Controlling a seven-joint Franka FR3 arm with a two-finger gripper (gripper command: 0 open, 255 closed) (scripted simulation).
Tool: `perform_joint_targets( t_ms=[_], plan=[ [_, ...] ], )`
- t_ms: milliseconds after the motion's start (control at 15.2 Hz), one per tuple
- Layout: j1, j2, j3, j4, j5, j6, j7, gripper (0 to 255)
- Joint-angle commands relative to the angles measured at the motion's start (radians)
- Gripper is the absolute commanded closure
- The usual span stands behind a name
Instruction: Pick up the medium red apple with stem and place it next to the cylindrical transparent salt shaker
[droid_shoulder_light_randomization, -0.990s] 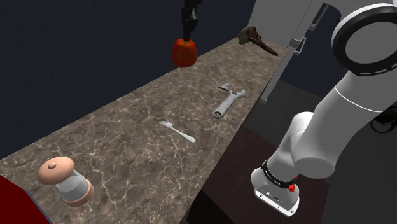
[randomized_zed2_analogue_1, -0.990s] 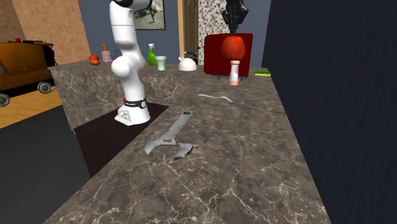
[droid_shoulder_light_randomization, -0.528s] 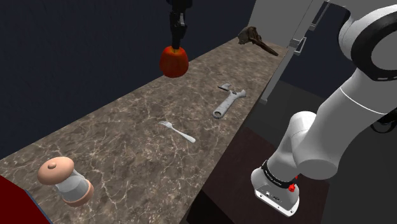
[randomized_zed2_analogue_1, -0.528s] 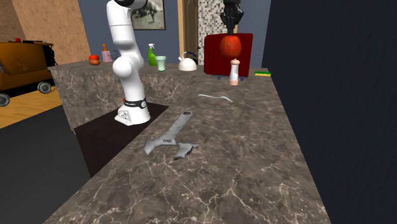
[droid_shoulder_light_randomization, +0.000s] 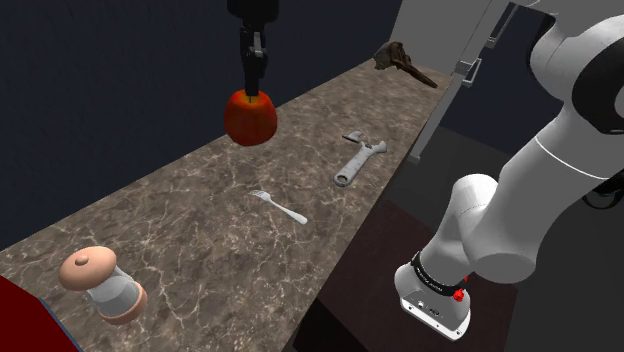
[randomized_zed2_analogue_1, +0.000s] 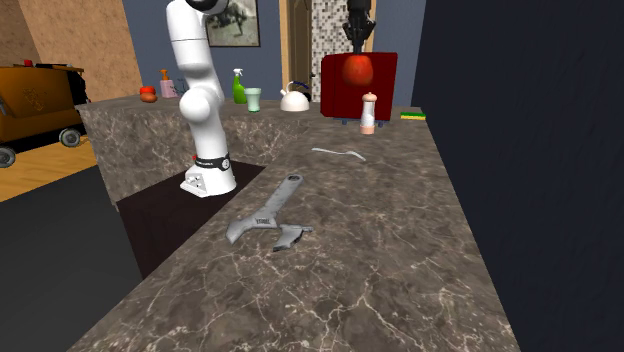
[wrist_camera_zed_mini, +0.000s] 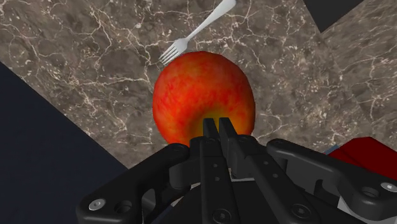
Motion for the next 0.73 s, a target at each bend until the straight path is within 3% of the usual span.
perform_joint_targets(
  t_ms=[0, 660],
  plan=[
    [0.022, 0.009, 0.026, 0.011, 0.0, -0.001, 0.05, 255],
    [0.14, 0.132, 0.15, 0.16, -0.016, -0.025, 0.29, 255]
  ],
)
